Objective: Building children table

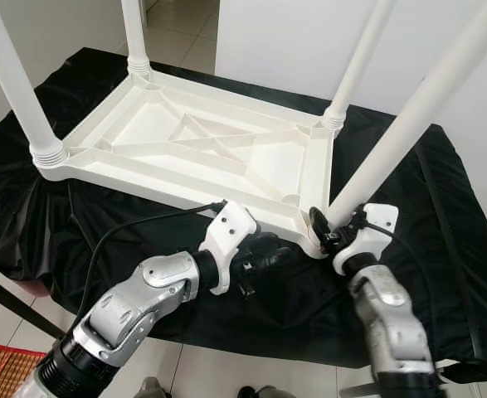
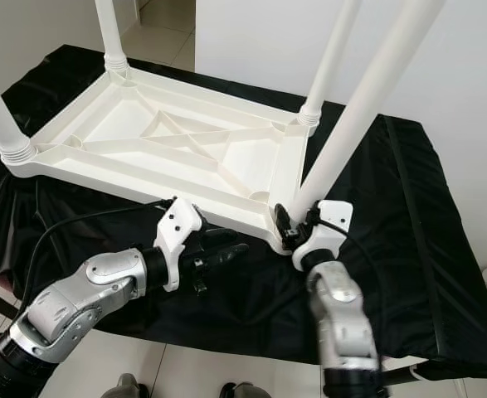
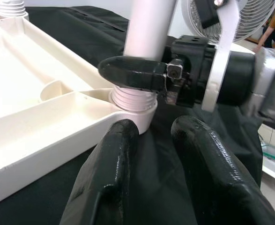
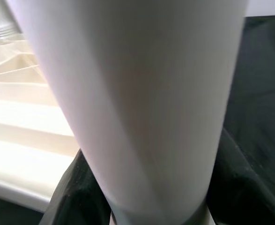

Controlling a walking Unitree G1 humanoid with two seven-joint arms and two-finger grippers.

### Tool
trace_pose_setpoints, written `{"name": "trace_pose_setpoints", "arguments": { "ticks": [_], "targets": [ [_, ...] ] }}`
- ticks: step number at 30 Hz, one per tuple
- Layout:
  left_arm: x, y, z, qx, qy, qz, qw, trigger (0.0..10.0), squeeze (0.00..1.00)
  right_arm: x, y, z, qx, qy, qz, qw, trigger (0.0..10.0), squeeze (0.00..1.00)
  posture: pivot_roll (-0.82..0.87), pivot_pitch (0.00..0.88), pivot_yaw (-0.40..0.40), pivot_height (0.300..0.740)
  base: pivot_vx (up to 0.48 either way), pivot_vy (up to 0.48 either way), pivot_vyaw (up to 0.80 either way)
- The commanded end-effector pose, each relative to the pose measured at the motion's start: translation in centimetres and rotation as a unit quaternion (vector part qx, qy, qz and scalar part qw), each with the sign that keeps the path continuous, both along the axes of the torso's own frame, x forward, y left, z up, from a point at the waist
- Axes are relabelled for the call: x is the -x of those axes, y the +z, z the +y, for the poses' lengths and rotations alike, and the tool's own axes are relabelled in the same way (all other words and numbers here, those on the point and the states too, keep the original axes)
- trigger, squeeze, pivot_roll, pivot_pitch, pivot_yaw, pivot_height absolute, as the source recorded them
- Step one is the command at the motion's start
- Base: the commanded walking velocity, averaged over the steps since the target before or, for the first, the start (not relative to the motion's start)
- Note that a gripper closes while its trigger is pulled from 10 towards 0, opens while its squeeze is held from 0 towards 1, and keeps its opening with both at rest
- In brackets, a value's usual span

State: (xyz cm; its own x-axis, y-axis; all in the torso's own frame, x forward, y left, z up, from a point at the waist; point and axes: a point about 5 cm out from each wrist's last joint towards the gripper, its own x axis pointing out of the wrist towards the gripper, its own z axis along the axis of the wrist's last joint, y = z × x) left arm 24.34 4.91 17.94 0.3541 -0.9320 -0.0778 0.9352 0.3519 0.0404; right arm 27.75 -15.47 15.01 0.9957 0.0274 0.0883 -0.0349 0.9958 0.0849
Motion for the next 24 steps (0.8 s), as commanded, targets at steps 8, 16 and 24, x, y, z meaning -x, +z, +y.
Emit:
{"name": "trace_pose_setpoints", "arguments": {
  "ticks": [8, 16, 24],
  "targets": [
    [1.0, -0.1, -0.3, 0.001, -0.068, 0.01, 0.998, 10.0, 0.0, 0.9, -1.1, 0.2, 0.002, -0.061, 0.048, 0.997, 10.0, 0.0, 0.06, 0.107, -0.106, 0.74, 0.0, 0.0, 0.0],
    [0.7, 0.0, 0.0, 0.0, -0.058, 0.008, 0.998, 10.0, 0.0, 0.4, -0.6, 0.3, 0.003, -0.027, 0.038, 0.999, 10.0, 1.0, 0.07, 0.112, -0.11, 0.74, 0.0, 0.0, 0.0],
    [0.5, 0.2, 0.3, 0.001, -0.051, 0.006, 0.999, 10.0, 0.0, -0.2, 0.4, -0.6, 0.009, 0.042, 0.011, 0.999, 10.0, 1.0, 0.07, 0.111, -0.101, 0.74, 0.0, 0.0, 0.0]
  ]
}}
